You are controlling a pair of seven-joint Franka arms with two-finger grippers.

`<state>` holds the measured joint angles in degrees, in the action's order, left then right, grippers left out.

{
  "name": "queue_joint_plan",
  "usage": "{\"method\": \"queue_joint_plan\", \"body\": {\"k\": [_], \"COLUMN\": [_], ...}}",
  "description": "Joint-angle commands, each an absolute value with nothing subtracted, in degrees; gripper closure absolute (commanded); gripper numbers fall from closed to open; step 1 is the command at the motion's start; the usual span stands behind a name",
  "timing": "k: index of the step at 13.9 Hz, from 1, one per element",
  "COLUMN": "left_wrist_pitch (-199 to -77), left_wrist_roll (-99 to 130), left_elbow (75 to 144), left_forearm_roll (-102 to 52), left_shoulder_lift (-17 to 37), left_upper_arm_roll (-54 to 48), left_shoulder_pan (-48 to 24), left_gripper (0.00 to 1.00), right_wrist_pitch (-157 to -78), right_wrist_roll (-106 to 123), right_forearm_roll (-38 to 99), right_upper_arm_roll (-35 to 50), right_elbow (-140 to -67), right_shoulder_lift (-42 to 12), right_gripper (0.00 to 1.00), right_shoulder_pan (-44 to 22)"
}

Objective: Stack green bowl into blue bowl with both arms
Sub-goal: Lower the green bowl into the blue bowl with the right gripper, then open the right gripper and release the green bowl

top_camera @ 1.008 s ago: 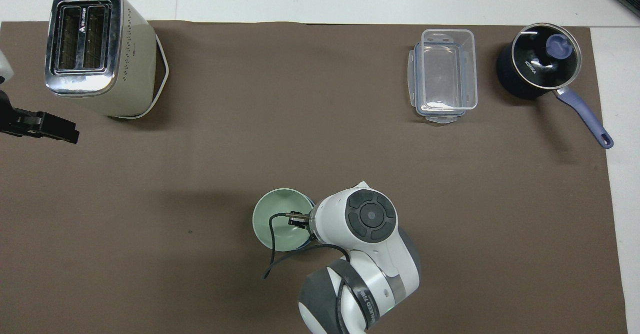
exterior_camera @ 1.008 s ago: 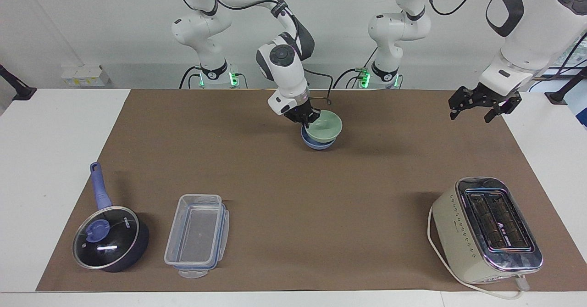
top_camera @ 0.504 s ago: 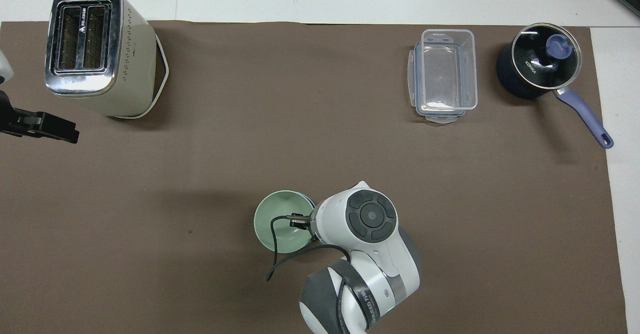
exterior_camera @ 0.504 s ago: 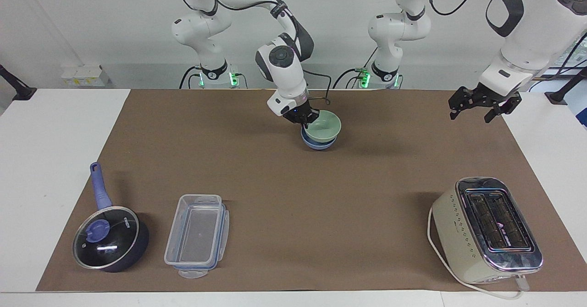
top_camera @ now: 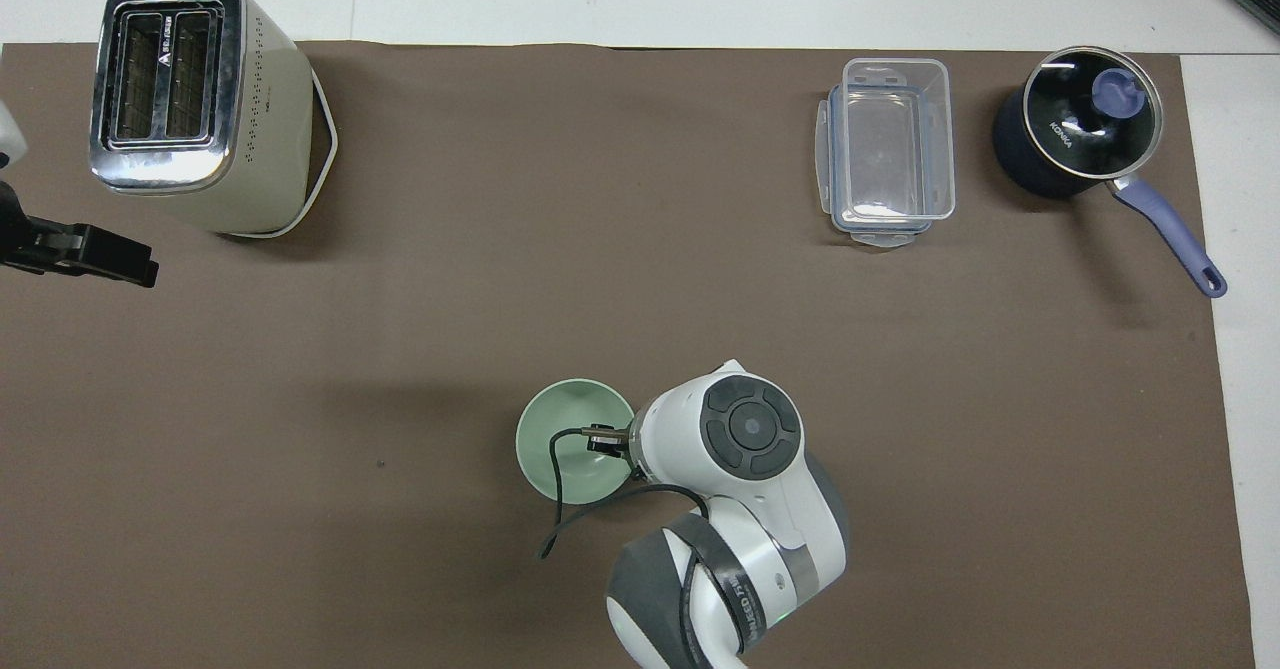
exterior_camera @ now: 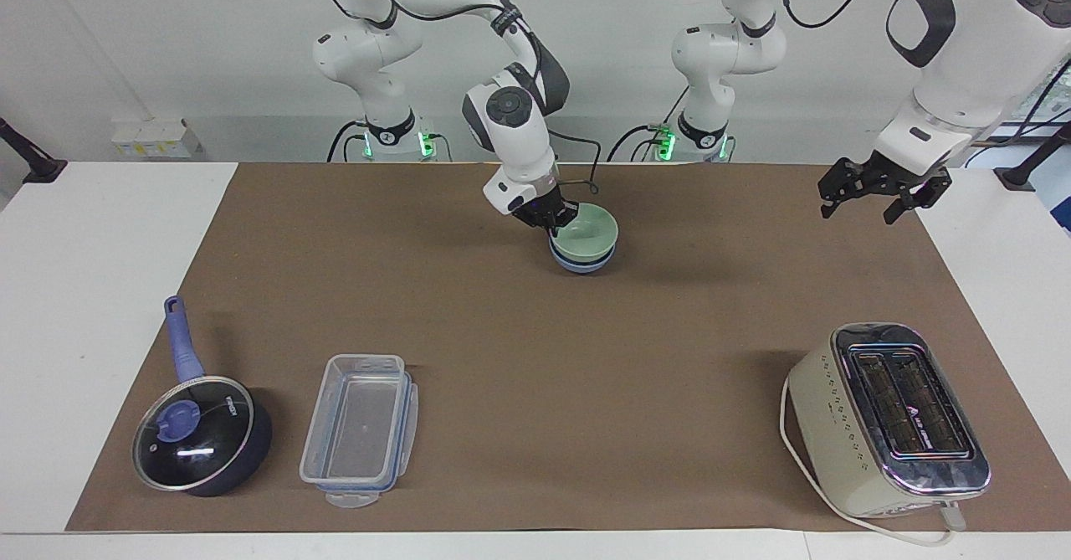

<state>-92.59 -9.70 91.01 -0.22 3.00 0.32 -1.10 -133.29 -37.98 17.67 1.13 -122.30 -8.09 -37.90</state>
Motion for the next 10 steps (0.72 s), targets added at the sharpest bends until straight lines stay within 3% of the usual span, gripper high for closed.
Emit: {"method": "queue_joint_plan", "body": {"k": [1, 5, 10], "left_wrist_pitch": [-92.5, -92.5, -92.5], "left_wrist_roll": [-9.2, -9.3, -9.3], "left_elbow": [90.2, 90.2, 90.1], "left_forearm_roll": [-0.1, -0.1, -0.1], "left_shoulder_lift": [3.4, 3.4, 3.4], "left_upper_arm_roll": [-0.2, -0.2, -0.2], "left_shoulder_pan": [-0.4, -0.4, -0.4], "left_gripper": [0.00, 0.00, 0.00], "right_wrist_pitch": [-134.3, -134.3, -133.3], "right_wrist_roll": [-36.7, -36.8, -37.2], "right_forearm_roll": [17.1, 17.1, 17.1], "right_upper_arm_roll": [1.6, 1.6, 1.5], "right_elbow": [-123.0, -122.8, -121.6], "right_shoulder_lift": [-7.6, -7.7, -7.4], "right_gripper": [0.92, 0.66, 0.63], "right_shoulder_pan": [-37.2, -37.2, -37.0]}}
